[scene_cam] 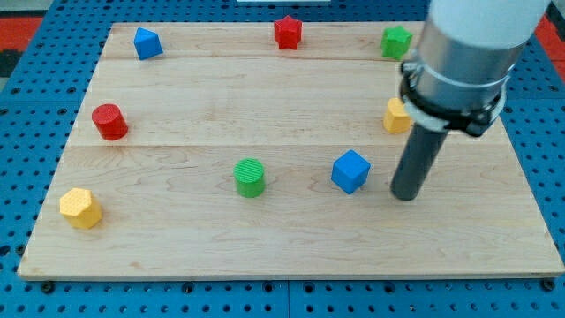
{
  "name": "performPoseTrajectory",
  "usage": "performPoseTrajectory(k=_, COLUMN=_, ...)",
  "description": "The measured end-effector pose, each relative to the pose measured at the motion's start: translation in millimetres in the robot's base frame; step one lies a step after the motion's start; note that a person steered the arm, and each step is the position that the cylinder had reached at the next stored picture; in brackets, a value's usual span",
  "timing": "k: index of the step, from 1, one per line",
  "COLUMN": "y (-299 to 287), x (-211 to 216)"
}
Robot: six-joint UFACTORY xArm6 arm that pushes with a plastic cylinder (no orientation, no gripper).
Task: Push the yellow heart towards the red circle
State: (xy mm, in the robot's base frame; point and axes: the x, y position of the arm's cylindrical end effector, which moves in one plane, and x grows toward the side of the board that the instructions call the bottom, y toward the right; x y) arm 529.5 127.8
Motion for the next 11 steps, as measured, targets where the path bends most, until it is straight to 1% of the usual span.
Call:
performPoseTrajectory(k=1, y=-41.4, x=0.8)
performPoseTrajectory(k=2, y=-66.4, x=-0.1)
performPoseTrajectory(k=3, y=-69.1, x=-0.1)
performPoseTrajectory(k=4, y=-97.3, x=22.8)
performPoseTrajectory(k=5, y=-114.9, x=35.5)
performPoseTrajectory(k=6, y=-182.0, x=86.5)
performPoseTrajectory(k=7, y=-246.6, x=88.2)
performPoseTrajectory(k=8, y=-302.6, x=74.6)
performPoseTrajectory(k=9, y=-343.3, x=76.6)
performPoseTrajectory(k=10, y=-365.9, x=55.4)
performPoseTrajectory(k=11, y=-367.1, x=26.4)
